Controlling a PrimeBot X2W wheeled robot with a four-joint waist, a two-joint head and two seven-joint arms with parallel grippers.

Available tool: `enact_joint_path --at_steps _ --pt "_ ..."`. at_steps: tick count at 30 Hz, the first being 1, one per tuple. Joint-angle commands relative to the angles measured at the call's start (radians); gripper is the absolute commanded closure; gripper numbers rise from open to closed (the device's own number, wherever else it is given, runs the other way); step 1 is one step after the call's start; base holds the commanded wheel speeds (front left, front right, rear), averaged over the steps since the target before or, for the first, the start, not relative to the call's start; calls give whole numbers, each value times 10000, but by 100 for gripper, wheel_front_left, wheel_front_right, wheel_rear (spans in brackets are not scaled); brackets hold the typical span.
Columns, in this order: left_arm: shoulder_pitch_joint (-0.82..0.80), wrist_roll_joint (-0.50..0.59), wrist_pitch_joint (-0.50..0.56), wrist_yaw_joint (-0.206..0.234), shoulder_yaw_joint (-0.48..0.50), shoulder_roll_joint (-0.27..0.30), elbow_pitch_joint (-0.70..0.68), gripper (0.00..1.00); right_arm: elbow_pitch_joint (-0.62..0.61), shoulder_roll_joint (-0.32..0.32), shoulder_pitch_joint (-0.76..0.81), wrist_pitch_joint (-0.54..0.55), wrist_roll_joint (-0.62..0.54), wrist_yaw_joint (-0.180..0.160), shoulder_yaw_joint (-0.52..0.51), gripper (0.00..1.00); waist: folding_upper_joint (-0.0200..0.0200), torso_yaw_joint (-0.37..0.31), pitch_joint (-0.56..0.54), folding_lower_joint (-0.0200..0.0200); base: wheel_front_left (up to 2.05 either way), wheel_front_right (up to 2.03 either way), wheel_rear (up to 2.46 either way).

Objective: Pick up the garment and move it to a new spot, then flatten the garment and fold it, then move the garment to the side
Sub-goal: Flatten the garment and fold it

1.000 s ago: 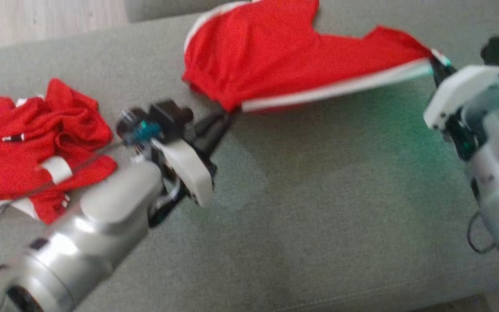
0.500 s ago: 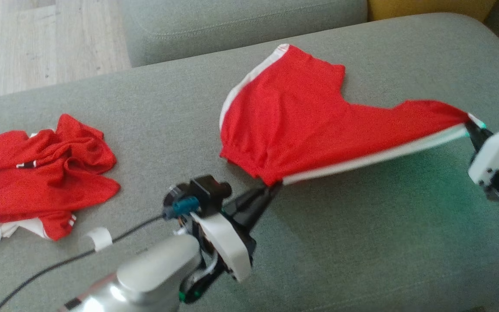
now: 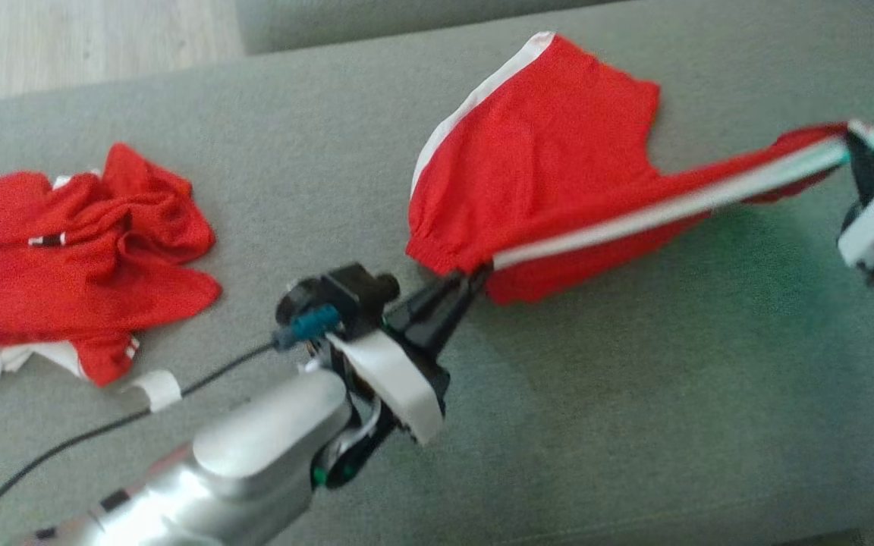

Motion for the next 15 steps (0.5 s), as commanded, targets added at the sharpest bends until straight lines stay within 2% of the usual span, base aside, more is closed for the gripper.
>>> enact_joint_path --at_steps 1,9,15 --pt "-597 -19 -128 122 600 203 -154 100 -437 -6 -691 -118 -298 65 -140 100 -1 293 376 -2 0 0 0" --pt "-1018 -178 -468 213 1036 -477 384 100 -187 638 -2192 -363 -1651 65 -676 100 -1 954 1234 -2 0 0 0" --pt "-1526 -79 -673 -31 1124 -1149 1076 100 917 1068 -3717 -547 -3027 65 -826 100 -1 1616 1963 -2 0 0 0"
